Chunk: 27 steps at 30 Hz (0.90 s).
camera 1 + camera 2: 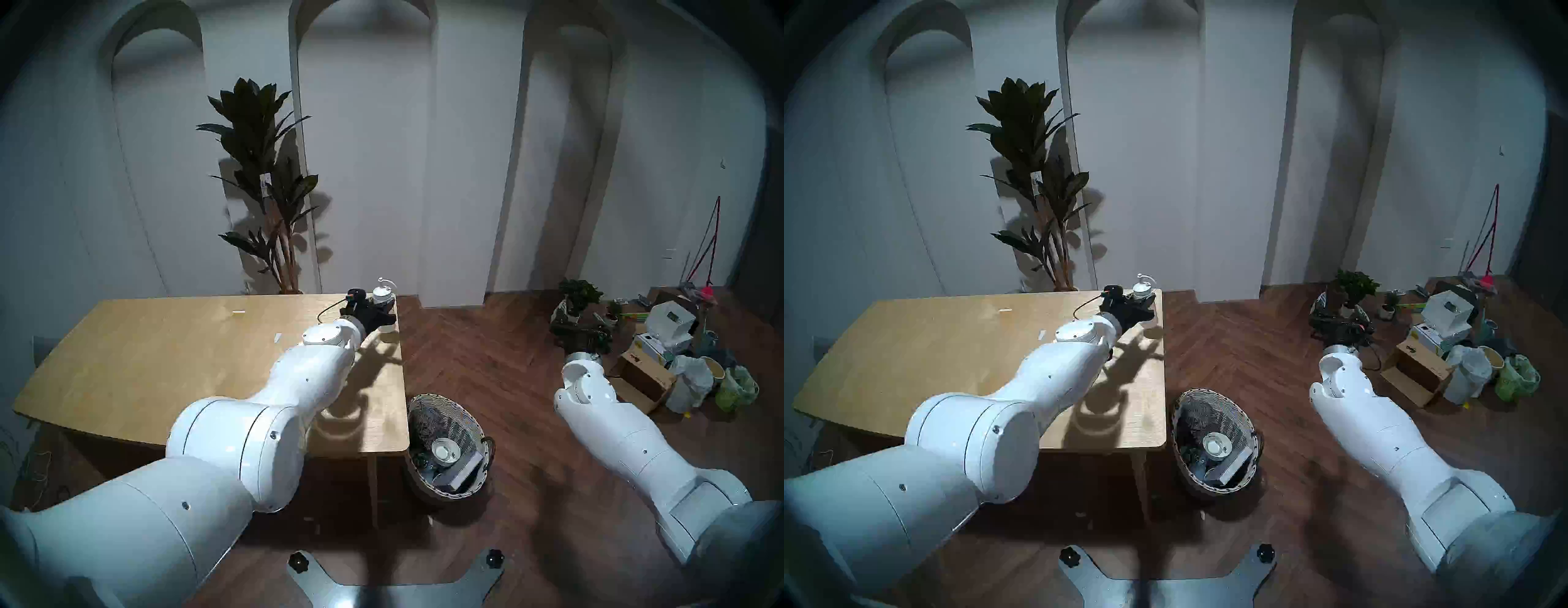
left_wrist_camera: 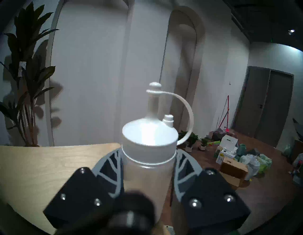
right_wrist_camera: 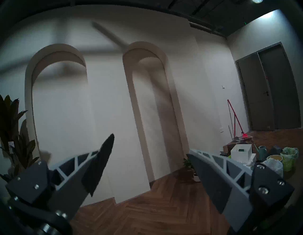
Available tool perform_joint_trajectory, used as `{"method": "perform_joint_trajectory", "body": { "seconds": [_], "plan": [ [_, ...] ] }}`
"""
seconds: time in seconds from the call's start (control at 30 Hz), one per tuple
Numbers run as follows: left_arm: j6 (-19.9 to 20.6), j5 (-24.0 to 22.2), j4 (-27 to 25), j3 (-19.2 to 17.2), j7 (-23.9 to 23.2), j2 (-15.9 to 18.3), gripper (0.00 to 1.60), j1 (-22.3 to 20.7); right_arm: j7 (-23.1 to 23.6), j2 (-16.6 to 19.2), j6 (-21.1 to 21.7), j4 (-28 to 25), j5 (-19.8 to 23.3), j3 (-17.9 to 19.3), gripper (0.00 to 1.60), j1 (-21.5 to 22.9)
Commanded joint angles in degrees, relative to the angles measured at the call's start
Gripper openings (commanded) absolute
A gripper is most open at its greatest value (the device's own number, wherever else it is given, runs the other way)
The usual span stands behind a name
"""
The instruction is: Load the items into the basket from the rear
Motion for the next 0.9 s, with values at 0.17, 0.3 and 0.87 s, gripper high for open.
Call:
{"method": "perform_joint_trajectory", "body": {
  "seconds": [0.17, 0.3, 0.87],
  "plan": [
    [-1.6, 0.2, 0.4, 1.9, 0.4, -6.4, 0.0, -2.9, -2.9, 7.2, 0.7, -3.7, 1.4, 4.6, 1.6, -2.3],
    [-1.9, 0.2, 1.2, 2.6, 0.6, -7.5, 0.0, -2.7, -3.6, 8.5, 1.3, -4.8, 2.2, 5.5, 1.6, -3.5],
    [-2.5, 0.1, 3.8, 4.2, 1.6, -10.4, 0.0, -3.2, -5.6, 11.9, 4.7, -10.7, 5.3, 7.6, 1.6, -7.3]
  ]
}}
